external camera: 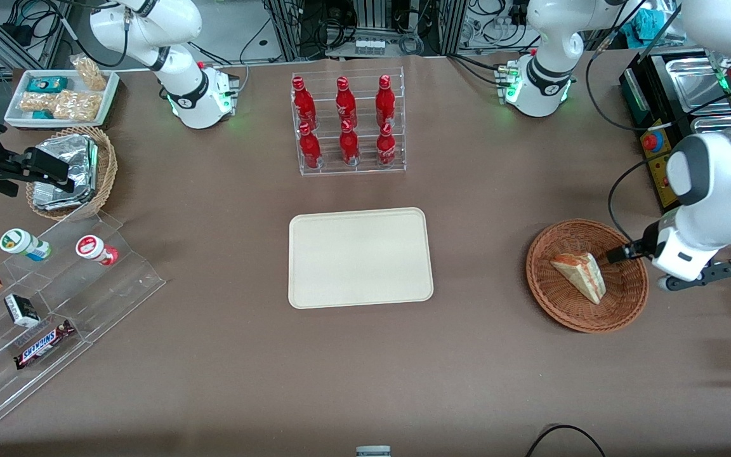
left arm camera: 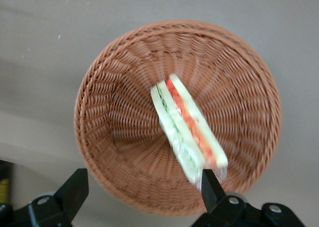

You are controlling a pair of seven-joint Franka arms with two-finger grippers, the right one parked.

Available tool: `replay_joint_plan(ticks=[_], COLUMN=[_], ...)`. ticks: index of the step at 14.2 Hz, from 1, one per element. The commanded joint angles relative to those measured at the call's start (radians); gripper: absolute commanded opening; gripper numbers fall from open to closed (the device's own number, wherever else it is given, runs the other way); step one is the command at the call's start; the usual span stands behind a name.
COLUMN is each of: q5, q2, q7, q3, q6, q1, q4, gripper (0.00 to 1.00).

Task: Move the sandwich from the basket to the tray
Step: 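Lower the open left gripper onto the sandwich and close it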

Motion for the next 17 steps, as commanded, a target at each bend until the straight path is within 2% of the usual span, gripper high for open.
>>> replay_joint_plan(ticks=[1, 5, 9, 10, 12, 13, 14, 15, 17], q5=[-0.001, 0.001, -0.001, -0.002, -0.001, -0.001, -0.001, 0.002, 0.010], q2=[0.002, 0.060, 0.115, 0.129, 0.153, 0.155, 0.149, 0.128, 0.062], q7=[-0.266, -0.587, -0.618, -0.665, -0.756, -0.761, -0.755, -0.748, -0.703], q3=[-0.013, -0.013, -0.013, -0.013, -0.013, -0.013, -0.013, -0.013, -0.016], q6=[0.062, 0.111, 0.146, 0.171, 0.195, 0.192, 0.185, 0.162, -0.015], q1=[-0.010, -0.056, -0.064, -0.062, -0.065, -0.077, -0.082, -0.087, -0.109], q4=[-0.020, -0.025, -0.043, -0.054, -0.055, -0.054, -0.051, -0.049, 0.013], gripper=[1.00, 1.00, 0.99, 0.80, 0.28, 0.12, 0.06, 0.05, 0.02])
